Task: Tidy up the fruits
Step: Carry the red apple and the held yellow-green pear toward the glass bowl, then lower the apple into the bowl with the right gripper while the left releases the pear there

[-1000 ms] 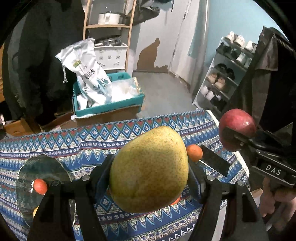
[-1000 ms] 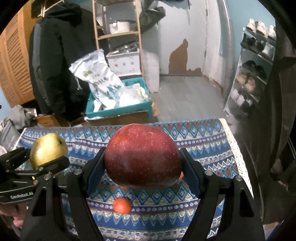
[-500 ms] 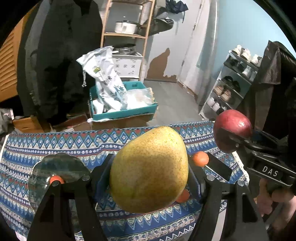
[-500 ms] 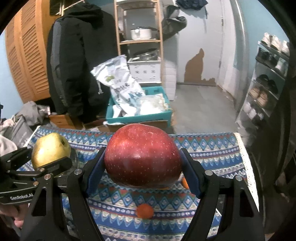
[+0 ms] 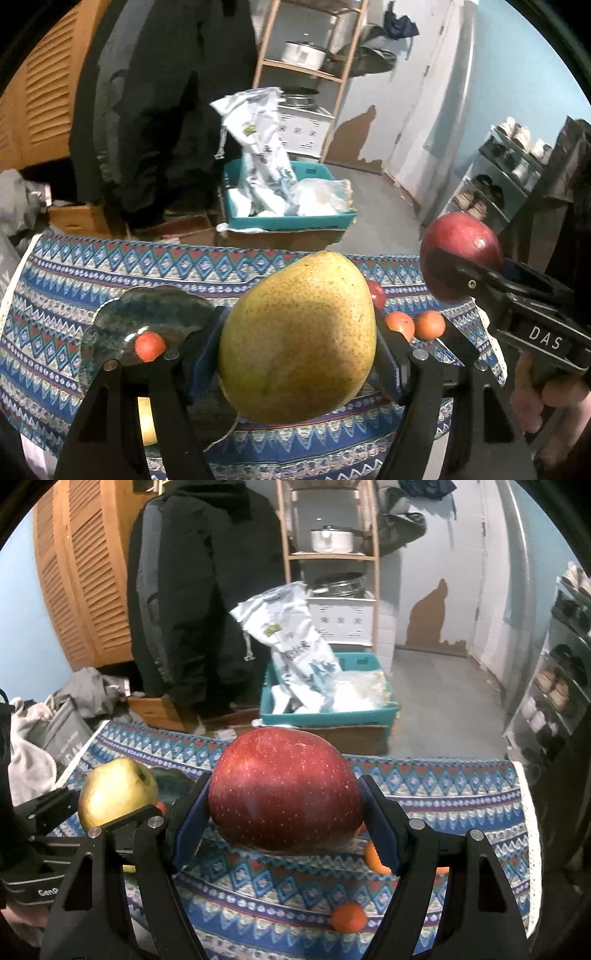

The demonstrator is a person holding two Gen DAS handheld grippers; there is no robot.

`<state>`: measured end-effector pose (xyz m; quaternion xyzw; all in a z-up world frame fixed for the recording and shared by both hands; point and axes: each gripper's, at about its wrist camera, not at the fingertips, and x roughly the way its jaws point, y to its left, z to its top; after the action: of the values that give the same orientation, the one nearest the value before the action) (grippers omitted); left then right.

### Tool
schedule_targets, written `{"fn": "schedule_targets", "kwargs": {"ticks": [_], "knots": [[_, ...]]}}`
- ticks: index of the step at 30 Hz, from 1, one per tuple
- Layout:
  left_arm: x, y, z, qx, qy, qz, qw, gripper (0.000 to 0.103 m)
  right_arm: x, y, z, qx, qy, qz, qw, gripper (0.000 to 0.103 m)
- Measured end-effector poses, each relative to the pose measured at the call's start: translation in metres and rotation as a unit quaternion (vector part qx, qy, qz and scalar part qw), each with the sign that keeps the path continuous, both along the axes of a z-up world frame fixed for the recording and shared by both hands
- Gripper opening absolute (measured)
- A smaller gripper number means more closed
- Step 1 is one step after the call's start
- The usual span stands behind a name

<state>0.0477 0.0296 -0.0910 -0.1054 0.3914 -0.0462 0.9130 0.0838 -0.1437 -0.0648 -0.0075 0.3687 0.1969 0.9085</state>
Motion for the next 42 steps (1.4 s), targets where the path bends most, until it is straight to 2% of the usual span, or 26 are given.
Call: {"fn": "schedule_targets", "kwargs": {"ticks": [10, 24, 32, 42], "knots": [[-0.010, 0.056, -0.009, -0.010, 0.009, 0.053, 0.9985, 0.074, 0.009, 0.057, -0.007, -0.004, 0.013, 0.045, 0.999, 0.077], [-0.022, 0.130, -0.042, -0.012, 0.044, 0.122, 0.9914, 0.074, 0.018, 0.139, -0.035, -0.012, 0.051, 0.102, 0.993, 0.077], [-0.021, 0.158, -0.069, -0.018, 0.077, 0.149, 0.9857, 0.074, 0.019, 0.175, -0.064, -0.027, 0.079, 0.128, 0.988, 0.077], [-0.017, 0.174, -0.115, -0.028, 0.137, 0.166, 0.9761, 0.074, 0.021, 0.195, -0.114, -0.052, 0.134, 0.140, 0.980, 0.077]]}}
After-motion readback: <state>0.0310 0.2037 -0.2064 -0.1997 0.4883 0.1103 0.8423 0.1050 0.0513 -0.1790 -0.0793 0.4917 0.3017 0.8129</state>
